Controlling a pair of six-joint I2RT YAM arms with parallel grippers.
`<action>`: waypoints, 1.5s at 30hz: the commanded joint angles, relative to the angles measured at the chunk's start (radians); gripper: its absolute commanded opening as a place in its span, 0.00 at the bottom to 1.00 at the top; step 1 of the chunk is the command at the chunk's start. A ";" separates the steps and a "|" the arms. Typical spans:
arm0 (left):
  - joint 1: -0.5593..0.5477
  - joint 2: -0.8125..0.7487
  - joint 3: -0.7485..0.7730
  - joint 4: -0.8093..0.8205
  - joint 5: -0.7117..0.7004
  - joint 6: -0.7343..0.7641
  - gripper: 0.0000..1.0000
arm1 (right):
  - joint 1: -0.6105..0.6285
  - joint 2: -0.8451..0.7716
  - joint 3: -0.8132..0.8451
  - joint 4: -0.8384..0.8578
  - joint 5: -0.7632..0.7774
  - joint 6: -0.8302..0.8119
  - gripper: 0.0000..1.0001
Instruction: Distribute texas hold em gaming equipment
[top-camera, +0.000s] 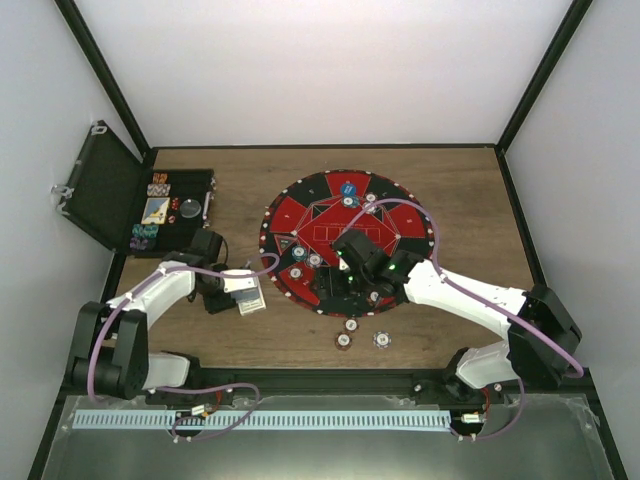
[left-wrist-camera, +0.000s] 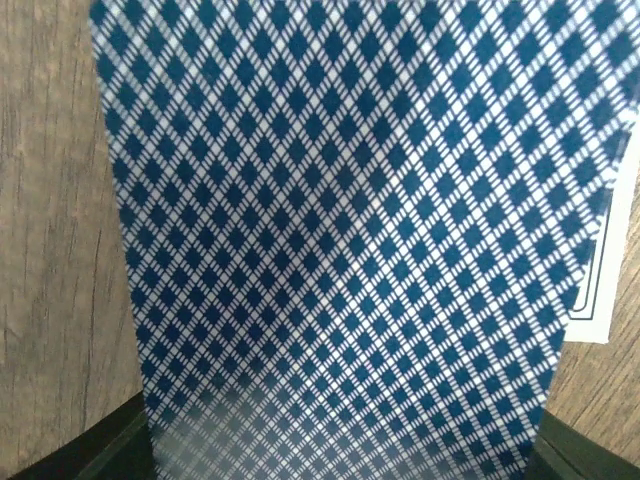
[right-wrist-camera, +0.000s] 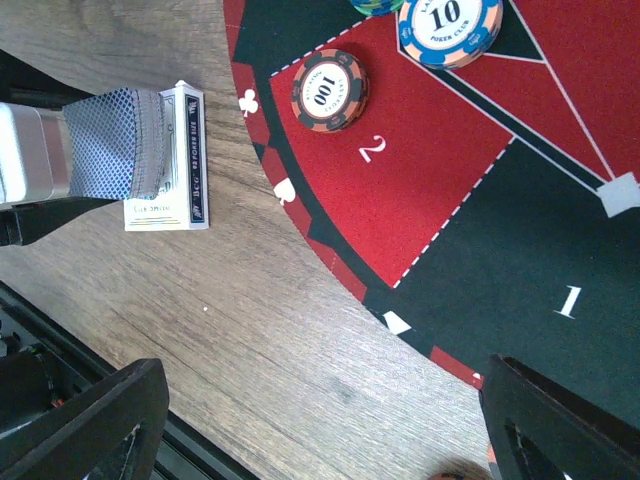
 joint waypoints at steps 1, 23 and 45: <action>-0.005 -0.019 -0.023 0.012 0.023 0.016 0.60 | 0.010 0.007 -0.014 0.036 -0.027 0.000 0.88; -0.005 -0.197 0.105 -0.210 0.064 0.026 0.04 | 0.009 0.072 -0.025 0.330 -0.286 0.083 0.87; -0.037 -0.257 0.211 -0.314 0.181 -0.036 0.04 | 0.010 0.262 -0.070 0.893 -0.561 0.363 0.77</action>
